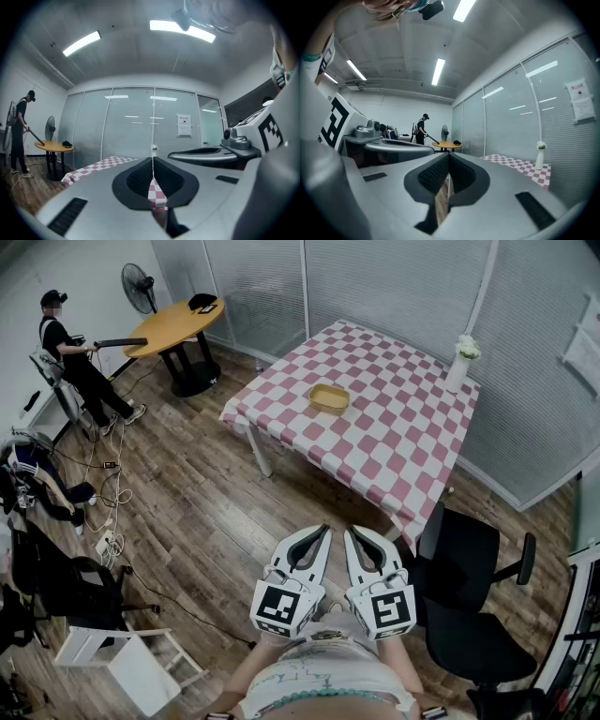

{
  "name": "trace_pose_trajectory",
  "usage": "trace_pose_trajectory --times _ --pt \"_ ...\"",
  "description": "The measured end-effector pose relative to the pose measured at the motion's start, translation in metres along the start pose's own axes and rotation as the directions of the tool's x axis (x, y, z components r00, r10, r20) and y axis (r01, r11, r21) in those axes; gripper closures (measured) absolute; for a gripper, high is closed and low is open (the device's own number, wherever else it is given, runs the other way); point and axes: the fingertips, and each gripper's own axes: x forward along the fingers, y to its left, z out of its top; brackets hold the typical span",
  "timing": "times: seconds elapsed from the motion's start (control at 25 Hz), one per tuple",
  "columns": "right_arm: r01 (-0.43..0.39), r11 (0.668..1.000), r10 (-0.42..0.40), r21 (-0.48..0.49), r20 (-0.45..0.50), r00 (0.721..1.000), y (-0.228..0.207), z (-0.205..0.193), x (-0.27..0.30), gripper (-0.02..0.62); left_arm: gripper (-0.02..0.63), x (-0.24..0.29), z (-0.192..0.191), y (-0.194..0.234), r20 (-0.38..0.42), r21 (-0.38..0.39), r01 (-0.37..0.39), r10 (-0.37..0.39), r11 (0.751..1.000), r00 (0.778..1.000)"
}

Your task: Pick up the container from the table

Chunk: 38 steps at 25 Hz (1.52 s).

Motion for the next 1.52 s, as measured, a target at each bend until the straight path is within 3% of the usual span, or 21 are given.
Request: trace_pose_trajectory --times 0.28,0.96,1.52 --pt "-0.018 0.999 0.015 0.048 0.048 0.999 -0.011 0.003 -0.005 0.601 0.589 0.008 -0.001 -0.006 -0.002 -0.004 -0.004 0.004 1.0 1.0" --pt "-0.121 0.992 0.12 0.031 0.054 0.991 -0.033 -0.003 -0.014 0.601 0.589 0.025 0.0 -0.028 0.017 -0.007 -0.08 0.08 0.997 0.997" --pt "-0.098 0.994 0.096 0.043 0.044 0.994 -0.054 -0.01 0.009 0.601 0.589 0.05 -0.006 -0.011 0.003 -0.014 -0.068 0.068 0.998 0.998"
